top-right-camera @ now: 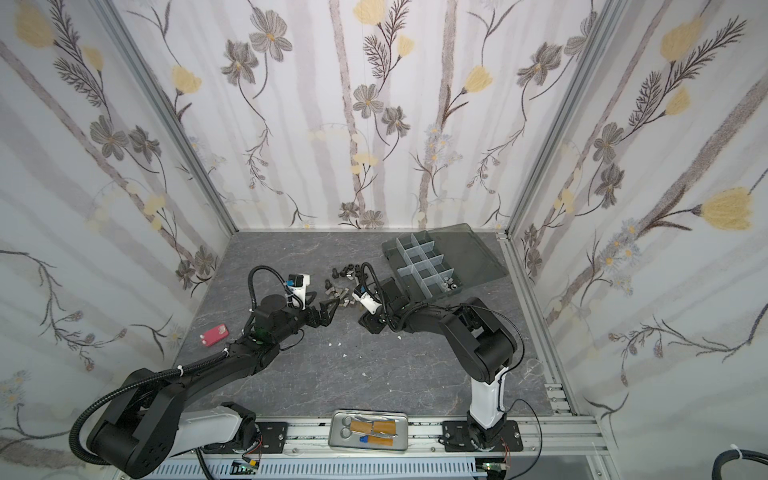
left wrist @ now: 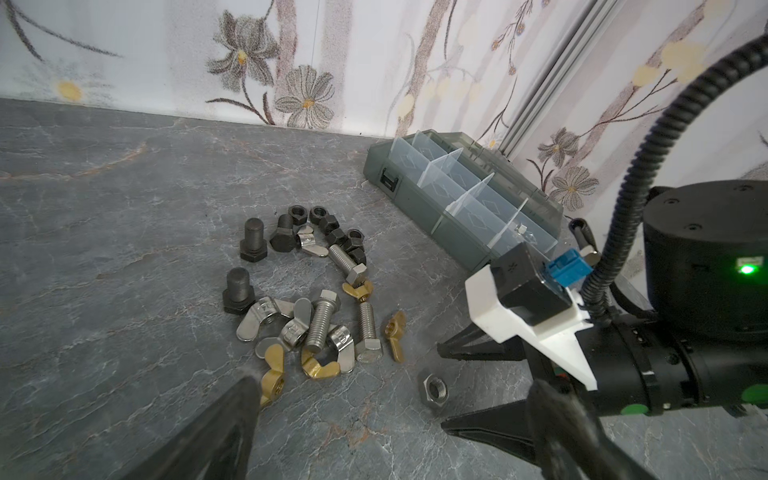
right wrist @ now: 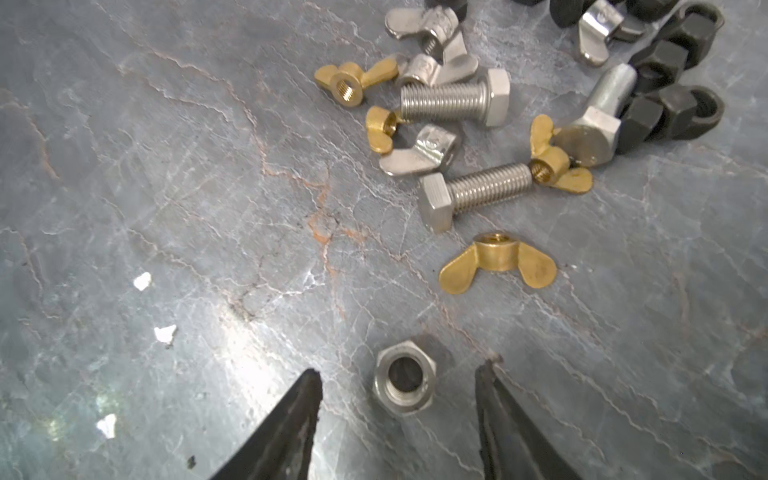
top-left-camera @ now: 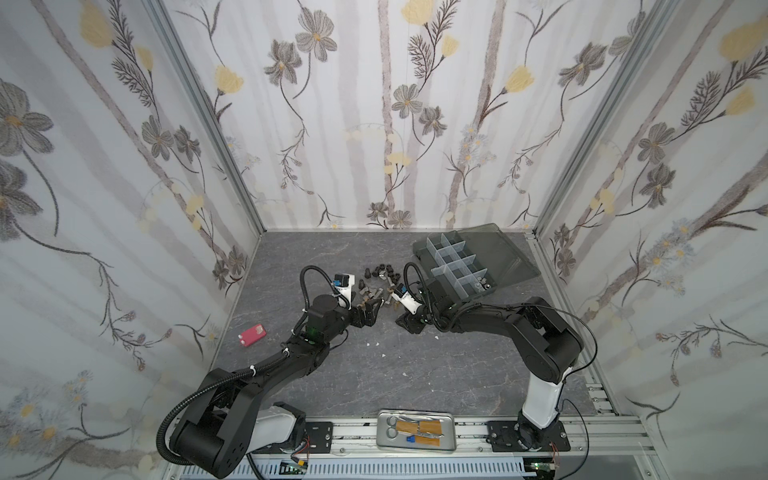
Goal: Sort the screws and nuts into containers
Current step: 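Return the right gripper to the pile and grasp a silver hex nut, then carry the silver hex nut over the box compartment and release it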
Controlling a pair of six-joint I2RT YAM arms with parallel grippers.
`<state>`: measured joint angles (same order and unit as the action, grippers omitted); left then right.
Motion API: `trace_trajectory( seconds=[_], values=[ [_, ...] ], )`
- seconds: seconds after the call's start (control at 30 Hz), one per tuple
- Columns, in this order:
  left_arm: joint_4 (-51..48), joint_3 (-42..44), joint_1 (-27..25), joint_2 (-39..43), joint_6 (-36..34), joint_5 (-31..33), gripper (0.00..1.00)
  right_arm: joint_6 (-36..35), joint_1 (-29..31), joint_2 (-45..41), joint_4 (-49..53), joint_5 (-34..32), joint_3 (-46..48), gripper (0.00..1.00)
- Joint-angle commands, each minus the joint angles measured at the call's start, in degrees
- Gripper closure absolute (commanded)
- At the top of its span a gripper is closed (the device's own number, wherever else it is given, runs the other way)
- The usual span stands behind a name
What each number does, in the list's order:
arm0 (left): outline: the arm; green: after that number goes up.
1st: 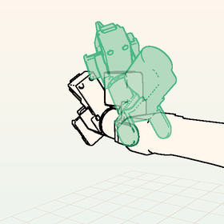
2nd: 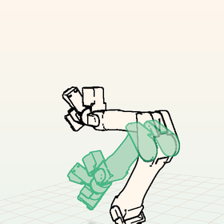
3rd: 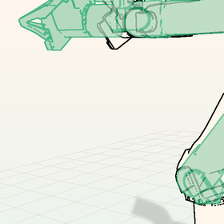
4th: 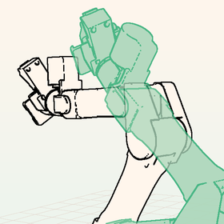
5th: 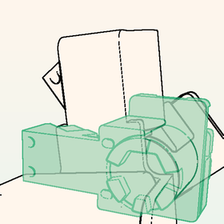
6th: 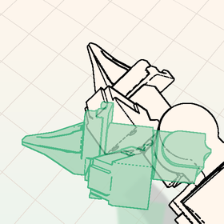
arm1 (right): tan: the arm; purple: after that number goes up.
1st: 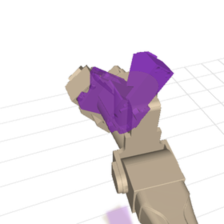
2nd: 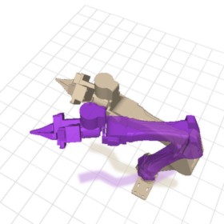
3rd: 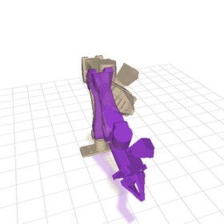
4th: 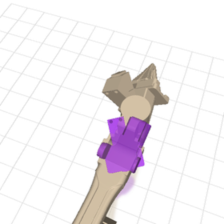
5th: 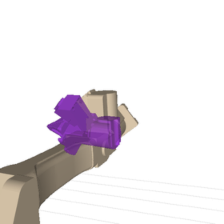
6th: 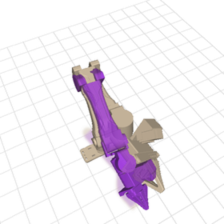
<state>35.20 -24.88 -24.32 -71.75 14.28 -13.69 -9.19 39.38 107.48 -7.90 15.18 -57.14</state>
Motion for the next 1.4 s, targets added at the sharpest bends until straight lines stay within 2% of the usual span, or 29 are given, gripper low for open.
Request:
trace_trajectory(
  seconds=[0.0, 0.1, 0.23, 0.4, 0.47, 0.57, 0.63, 0.77, 0.93, 1.1, 1.23, 1.37],
  values=[
    [0.8, -1.0, 0.1, -1.8, -1.0, 0.5, 0.00, -1.9, 0.7, 1.1, -0.6, -0.8, -0.7, 0.40],
    [0.4, -2.0, 0.1, -3.2, -1.0, 0.2, 0.00, -2.0, 1.0, 2.3, 0.0, -1.8, -1.3, 0.44],
    [2.0, -2.4, 0.1, -4.0, -0.2, -0.4, 0.00, -1.8, 1.0, 2.8, 0.0, -1.6, -1.4, 0.57],
    [3.2, -2.4, 0.1, -4.9, 0.2, -0.5, 0.00, -1.9, 1.0, 2.8, -0.1, -1.9, -1.1, 0.64],
    [3.7, -2.2, 0.1, -5.4, 0.6, -0.6, 0.00, -1.9, 1.0, 3.0, 0.0, -2.2, -1.2, 0.64],
    [4.7, -2.2, 0.1, -6.0, 1.1, -1.3, 0.00, -1.6, 1.0, 4.0, 0.2, -2.6, -1.8, 0.54],
    [5.1, -2.3, 0.1, -6.3, 1.4, -1.3, 0.00, -1.6, 1.0, 4.6, 0.5, -2.6, -2.3, 0.54],
    [5.4, -2.5, 0.1, -6.5, 1.6, -1.5, 0.00, -1.5, 1.0, 4.8, 0.4, -2.5, -2.7, 0.63],
    [5.2, -2.7, 0.1, -6.6, 1.6, -1.3, 0.00, -2.0, 1.0, 3.7, 1.3, -2.3, -2.7, 0.78],
    [6.5, -2.8, 0.1, -7.1, 1.8, -1.9, 0.00, -1.5, 0.7, 2.0, 1.5, -2.2, -2.8, 0.80],
    [11.1, -2.9, -0.3, -8.1, 1.0, -7.2, 0.00, 1.0, -1.3, -0.3, 0.7, 0.1, -3.0, 0.80],
    [13.3, -4.9, -2.3, -9.4, -2.7, -11.1, 0.00, 4.5, -4.9, -3.9, -0.3, 2.2, -2.7, 0.80]
  ],
)
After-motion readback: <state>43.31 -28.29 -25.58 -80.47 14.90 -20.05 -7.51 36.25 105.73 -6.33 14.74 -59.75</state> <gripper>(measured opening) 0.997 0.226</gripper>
